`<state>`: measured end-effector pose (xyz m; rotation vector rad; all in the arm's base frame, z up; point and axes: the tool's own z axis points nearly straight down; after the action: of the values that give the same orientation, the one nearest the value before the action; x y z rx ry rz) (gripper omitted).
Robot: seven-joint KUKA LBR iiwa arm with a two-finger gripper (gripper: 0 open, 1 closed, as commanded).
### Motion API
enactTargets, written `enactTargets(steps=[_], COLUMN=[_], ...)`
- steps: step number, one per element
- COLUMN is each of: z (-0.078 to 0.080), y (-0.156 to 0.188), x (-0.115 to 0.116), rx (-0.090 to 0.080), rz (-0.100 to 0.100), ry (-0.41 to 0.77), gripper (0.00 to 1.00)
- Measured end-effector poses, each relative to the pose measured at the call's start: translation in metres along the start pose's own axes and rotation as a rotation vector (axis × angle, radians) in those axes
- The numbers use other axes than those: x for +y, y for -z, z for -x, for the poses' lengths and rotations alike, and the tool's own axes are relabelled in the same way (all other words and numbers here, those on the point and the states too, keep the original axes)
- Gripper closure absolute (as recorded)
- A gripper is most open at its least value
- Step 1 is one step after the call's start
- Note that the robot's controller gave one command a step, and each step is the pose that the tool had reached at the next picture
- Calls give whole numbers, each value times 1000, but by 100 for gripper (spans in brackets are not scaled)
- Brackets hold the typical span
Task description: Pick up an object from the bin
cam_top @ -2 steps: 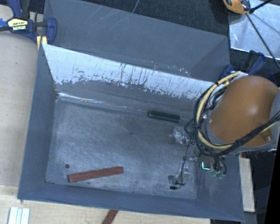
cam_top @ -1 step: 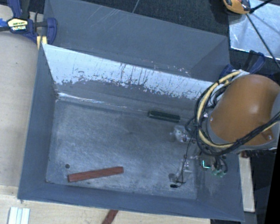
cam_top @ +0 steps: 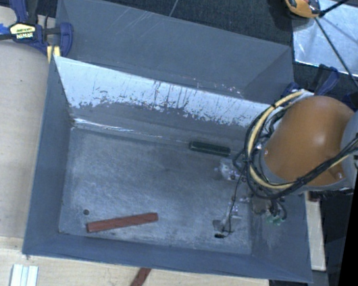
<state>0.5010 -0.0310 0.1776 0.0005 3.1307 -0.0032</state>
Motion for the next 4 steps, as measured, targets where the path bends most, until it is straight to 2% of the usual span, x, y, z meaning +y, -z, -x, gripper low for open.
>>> enactTargets(steps=[1, 2, 3, 4], z=[0, -16, -15, -15], y=[-25, -106, -106, -106], x=[-13, 66, 66, 66], rx=[18, 9, 7, 7], rz=[6, 3, 2, 2], ry=[151, 79, 80, 80], gripper=[0, 100, 0, 0])
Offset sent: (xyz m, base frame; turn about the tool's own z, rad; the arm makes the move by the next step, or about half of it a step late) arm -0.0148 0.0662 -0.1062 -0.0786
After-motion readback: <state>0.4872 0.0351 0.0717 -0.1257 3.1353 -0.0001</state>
